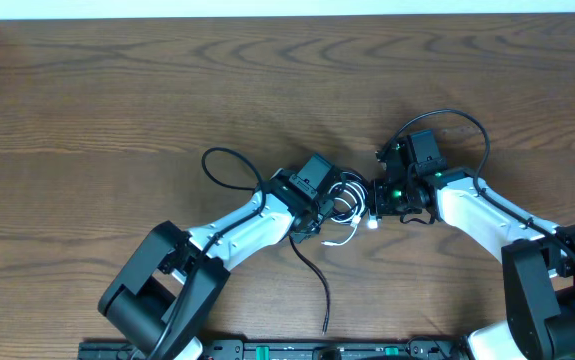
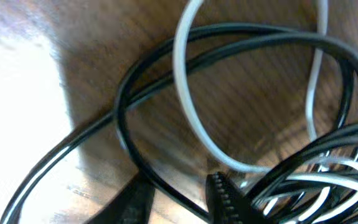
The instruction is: Untangle cables
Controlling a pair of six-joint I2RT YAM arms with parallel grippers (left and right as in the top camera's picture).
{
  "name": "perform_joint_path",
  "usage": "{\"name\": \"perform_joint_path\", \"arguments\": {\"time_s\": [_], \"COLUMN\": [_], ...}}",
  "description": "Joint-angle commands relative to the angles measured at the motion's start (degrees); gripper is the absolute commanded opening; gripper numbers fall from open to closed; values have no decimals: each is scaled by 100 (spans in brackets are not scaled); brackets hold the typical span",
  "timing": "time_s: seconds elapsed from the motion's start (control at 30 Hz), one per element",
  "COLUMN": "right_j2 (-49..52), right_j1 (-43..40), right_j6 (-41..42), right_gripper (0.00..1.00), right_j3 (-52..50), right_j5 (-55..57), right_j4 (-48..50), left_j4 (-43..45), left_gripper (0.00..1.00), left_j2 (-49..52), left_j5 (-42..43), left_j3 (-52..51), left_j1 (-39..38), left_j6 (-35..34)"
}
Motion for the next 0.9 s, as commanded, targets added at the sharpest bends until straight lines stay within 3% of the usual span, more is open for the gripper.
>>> {"name": "perform_joint_path", "arguments": {"time_s": [0.0,0.07,0.2,0.3,0.4,0.57,0.6,0.67,0.77,0.8,0.87], "right_j2": [-28,-28,-28,-28,-28,-28,-28,-28,-28,-28,-28], "right_j1": [-31,-31,-31,-31,-31,-31,-31,-31,-31,-31,-31], "right_j6": [42,39,39,39,39,42,42,42,42,42,42], "right_gripper": [1,1,1,1,1,1,1,1,1,1,1], "right_j3": [17,17,17,17,17,17,17,17,17,17,17], "right_j5": [-20,-20,-15,-2,11,9,9,9,4,7,4], "right_j4": [-11,-11,-35,-66,-70,-68,-66,-61,-72,-72,-72], "left_j4": [-55,-57,-214,-601,-964,-815,-693,-612,-664,-656,-658], "left_gripper": [19,8,8,7,7,8,28,29,71,78,78], "left_j2": [214,214,166,-101,-656,-1622,-1788,-1856,-1753,-1670,-1484], "left_j5": [-487,-610,-610,-608,-603,-127,107,437,603,785,1034], "left_j3": [-35,-35,-35,-33,-33,-26,-26,-26,-31,-31,-31], "left_j1": [0,11,144,516,1189,2273,2470,2551,2448,2356,2149], "left_j6": [197,555,1174,2081,3115,4116,4225,4352,4363,4365,4367]}}
